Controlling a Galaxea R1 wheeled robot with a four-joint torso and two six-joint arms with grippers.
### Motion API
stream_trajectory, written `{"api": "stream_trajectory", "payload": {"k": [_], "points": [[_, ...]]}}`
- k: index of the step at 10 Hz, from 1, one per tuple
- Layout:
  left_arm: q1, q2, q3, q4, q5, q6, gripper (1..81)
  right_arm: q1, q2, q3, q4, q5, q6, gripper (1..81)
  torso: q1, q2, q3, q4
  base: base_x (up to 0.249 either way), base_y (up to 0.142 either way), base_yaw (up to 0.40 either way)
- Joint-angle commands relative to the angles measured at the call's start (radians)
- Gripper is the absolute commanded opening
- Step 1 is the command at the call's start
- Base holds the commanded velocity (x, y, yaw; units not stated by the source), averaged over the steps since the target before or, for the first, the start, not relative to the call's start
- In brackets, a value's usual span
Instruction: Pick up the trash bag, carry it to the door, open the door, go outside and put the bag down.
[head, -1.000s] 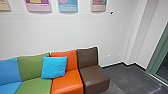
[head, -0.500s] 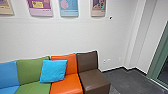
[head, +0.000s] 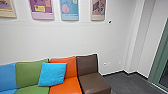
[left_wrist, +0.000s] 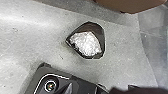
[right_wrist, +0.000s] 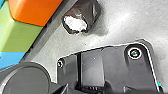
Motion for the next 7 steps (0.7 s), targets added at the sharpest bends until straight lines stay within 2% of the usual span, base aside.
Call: {"api": "stream_trajectory", "payload": {"k": [1,4,7], "points": [[-0.110,-0.022,0.006,-0.019,0.064,-0.004,81.1,0.059,-0.048,0.035,0.012,-0.057,-0.001,81.1,0.061,-0.095,-0.092,0.000,0.000,0.000,0.000],[-0.113,-0.022,0.006,-0.016,0.062,-0.004,81.1,0.059,-0.048,0.035,0.013,-0.057,-0.001,81.1,0.117,-0.187,-0.160,0.000,0.000,0.000,0.000],[-0.148,-0.028,0.002,-0.027,0.064,-0.006,81.1,0.062,-0.077,0.084,0.012,-0.053,-0.001,81.1,0.189,-0.299,-0.266,0.000,0.000,0.000,0.000]]}}
